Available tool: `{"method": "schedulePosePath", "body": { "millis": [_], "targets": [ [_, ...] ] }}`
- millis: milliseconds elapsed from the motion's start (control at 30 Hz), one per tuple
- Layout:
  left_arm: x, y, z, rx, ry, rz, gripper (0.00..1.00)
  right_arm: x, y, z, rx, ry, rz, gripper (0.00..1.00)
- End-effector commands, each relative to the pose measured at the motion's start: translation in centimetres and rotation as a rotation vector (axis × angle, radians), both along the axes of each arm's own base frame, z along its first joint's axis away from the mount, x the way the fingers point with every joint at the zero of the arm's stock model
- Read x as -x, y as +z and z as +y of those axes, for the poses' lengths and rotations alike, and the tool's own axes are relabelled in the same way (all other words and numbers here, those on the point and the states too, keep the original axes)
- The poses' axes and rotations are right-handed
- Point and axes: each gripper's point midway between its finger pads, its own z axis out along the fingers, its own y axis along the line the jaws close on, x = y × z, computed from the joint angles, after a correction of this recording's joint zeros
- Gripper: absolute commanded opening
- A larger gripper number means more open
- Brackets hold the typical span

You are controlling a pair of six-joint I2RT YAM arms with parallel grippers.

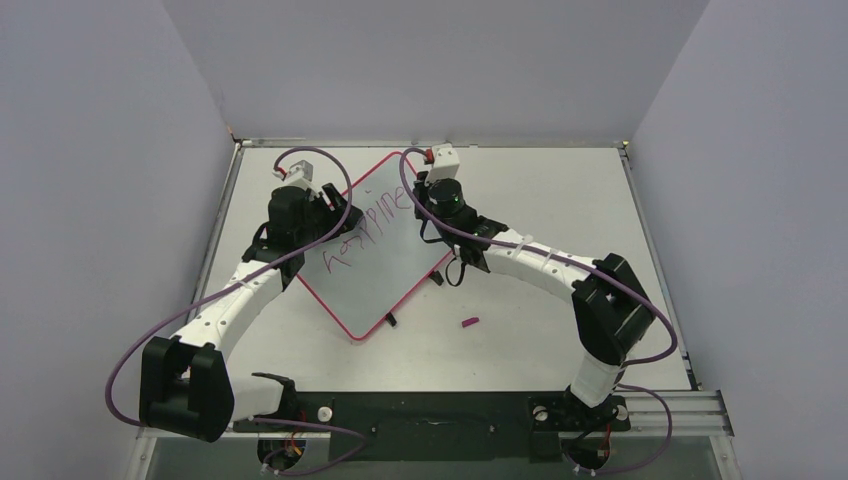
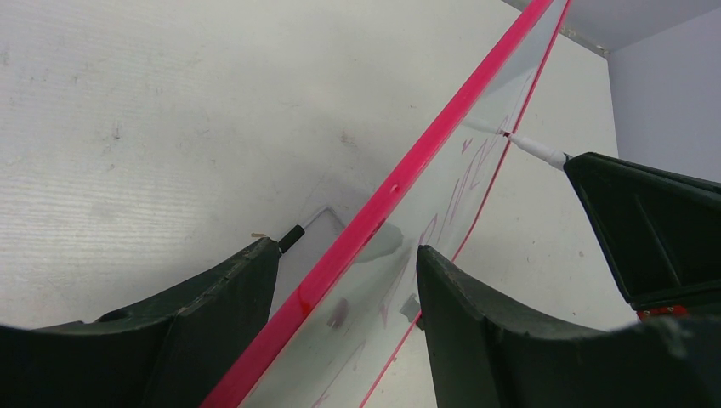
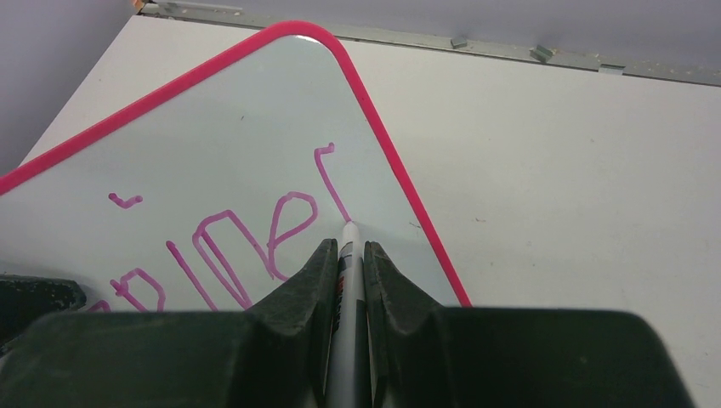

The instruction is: Write a sentence on the whiteboard

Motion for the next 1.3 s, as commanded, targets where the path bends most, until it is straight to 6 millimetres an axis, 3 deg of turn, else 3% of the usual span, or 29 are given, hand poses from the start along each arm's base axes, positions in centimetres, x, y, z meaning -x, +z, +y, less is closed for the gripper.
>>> {"method": "schedulePosePath", "body": {
  "millis": [0,733,1267],
  "targets": [
    [0.6,-0.6,-1.4,-0.049,-0.091,-0.041,0.46,0.7,1.4,-0.3,-0.033,-0.005,-0.013,0.00],
    [0.6,-0.4,-1.4,-0.048,-0.091,-0.047,0.46,1.1,-0.7,-1.6,0.020,-0.044,0.021,0.00],
    [0.7,-0.2,-1.3,-0.048,-0.089,-0.050,0.46,3.4,0.7,0.6,0.002,0.014,0.008,0.00]
  ]
}}
